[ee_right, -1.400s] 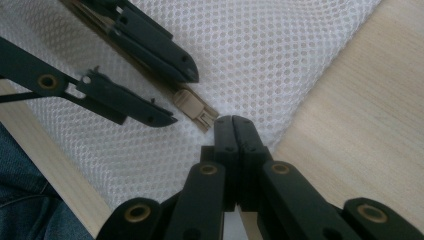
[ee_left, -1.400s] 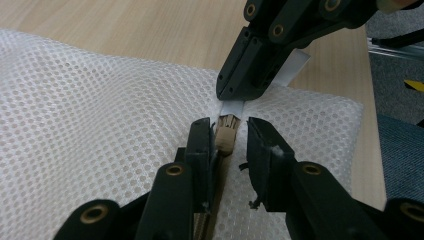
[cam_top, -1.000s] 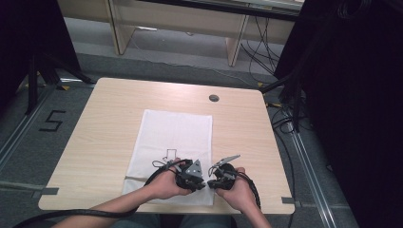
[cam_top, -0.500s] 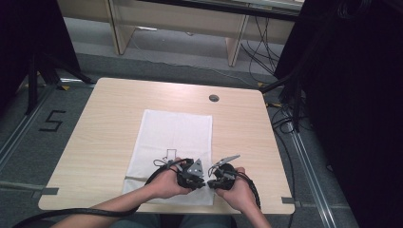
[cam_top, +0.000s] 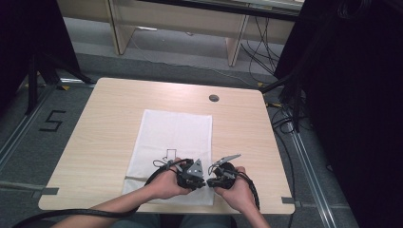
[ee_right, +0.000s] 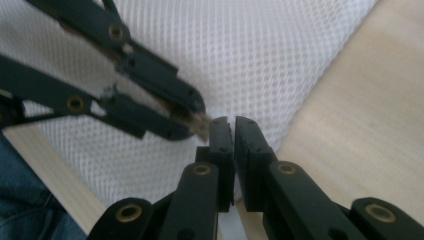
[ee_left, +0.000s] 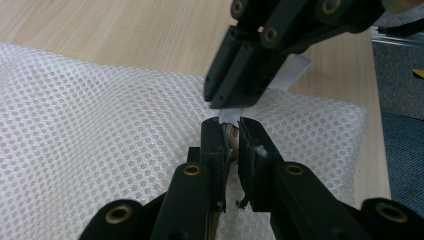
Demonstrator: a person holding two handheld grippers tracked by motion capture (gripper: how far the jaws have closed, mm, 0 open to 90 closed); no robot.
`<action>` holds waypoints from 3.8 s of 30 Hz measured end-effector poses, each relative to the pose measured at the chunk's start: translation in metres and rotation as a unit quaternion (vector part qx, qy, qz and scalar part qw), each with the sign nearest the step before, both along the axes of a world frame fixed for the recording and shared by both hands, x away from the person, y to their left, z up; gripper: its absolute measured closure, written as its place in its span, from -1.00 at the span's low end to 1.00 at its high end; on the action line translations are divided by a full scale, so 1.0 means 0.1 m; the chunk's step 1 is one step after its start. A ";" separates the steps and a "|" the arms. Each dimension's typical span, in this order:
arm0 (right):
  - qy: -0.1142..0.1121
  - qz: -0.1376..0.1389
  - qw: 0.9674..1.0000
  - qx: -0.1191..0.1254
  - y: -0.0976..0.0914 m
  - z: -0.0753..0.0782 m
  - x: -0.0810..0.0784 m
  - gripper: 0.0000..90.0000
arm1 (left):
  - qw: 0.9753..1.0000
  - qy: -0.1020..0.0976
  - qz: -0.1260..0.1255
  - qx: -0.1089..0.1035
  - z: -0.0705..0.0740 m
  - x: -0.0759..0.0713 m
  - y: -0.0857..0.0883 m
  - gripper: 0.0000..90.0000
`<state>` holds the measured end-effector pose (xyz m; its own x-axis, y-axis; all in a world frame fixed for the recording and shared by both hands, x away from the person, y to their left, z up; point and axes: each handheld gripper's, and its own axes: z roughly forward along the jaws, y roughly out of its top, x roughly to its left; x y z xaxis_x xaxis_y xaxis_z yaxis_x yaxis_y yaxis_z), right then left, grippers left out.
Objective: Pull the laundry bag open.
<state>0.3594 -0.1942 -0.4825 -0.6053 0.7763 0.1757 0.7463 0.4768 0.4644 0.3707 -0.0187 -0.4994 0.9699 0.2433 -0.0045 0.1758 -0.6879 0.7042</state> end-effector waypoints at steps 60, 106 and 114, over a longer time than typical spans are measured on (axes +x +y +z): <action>-0.022 0.035 0.999 -0.025 0.06 -0.05 -0.01 1.00 | 1.000 -0.001 0.002 0.016 0.02 -0.03 0.02 0.94; -0.021 0.034 0.999 -0.031 0.07 -0.04 -0.01 1.00 | 1.000 -0.007 0.002 0.021 0.05 -0.06 0.02 0.94; -0.007 0.021 0.999 -0.037 0.08 -0.03 -0.03 1.00 | 1.000 0.001 0.004 0.017 0.06 -0.06 0.03 0.94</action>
<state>0.3567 -0.1860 -0.4853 -0.6394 0.7609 0.1103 0.7186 0.5404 0.4377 0.3648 -0.0154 -0.4933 0.9677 0.2520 0.0010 0.1840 -0.7093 0.6805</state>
